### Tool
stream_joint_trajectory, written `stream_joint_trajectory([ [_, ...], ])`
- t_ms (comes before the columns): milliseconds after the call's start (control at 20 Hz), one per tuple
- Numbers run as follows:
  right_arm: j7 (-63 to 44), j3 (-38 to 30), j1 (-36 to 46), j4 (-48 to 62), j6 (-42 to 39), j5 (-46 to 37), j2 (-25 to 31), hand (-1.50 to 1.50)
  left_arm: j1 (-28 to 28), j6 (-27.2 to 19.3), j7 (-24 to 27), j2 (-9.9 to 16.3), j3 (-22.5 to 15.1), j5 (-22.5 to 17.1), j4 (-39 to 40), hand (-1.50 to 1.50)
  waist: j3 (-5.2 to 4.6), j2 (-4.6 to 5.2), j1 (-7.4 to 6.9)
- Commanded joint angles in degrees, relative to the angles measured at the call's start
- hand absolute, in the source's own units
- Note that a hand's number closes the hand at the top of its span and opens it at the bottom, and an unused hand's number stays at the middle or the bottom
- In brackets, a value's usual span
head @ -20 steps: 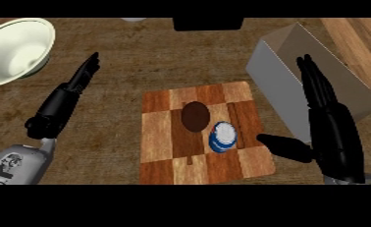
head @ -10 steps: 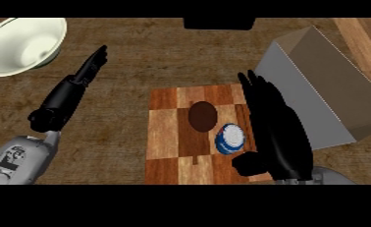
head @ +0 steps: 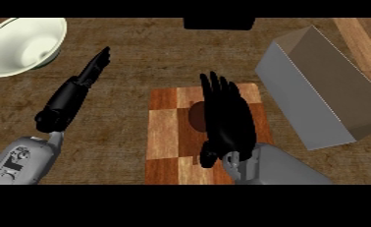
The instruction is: Pick the cupcake from the cutting board and place it in the cardboard box
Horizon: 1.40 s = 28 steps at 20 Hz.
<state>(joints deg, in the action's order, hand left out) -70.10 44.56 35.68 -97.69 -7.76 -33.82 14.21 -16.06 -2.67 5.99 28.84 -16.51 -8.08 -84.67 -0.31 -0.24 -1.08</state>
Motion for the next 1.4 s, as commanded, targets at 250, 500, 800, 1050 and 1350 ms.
stream_joint_trajectory([
  [250,-15.1,-3.0,6.6,14.4,-6.5,-1.4,-13.8,-1.50,1.6,0.2,0.2,0.0,1.1,0.3,-1.6,0.00,0.16,-0.08,0.08],
  [500,-14.0,-3.3,6.5,19.5,-6.6,-4.9,-14.0,-1.50,1.9,-0.1,-0.4,-0.5,1.0,1.0,-2.8,0.00,0.22,-0.01,0.45],
  [800,-13.9,-1.8,6.6,20.8,-5.3,-5.1,-14.1,-1.50,-0.2,0.2,-0.2,-2.4,1.4,1.9,1.0,0.00,0.23,0.20,1.34],
  [1050,-12.5,-4.3,6.4,24.7,-7.1,-5.3,-14.1,-1.50,2.5,2.2,-1.0,0.2,3.3,0.6,-2.5,0.00,0.26,-0.01,0.81],
  [1350,-13.2,-2.0,6.5,26.5,-3.9,-4.6,-14.1,-1.50,2.0,0.9,-0.9,-2.9,1.5,3.3,-1.6,0.00,0.27,0.09,0.70],
])
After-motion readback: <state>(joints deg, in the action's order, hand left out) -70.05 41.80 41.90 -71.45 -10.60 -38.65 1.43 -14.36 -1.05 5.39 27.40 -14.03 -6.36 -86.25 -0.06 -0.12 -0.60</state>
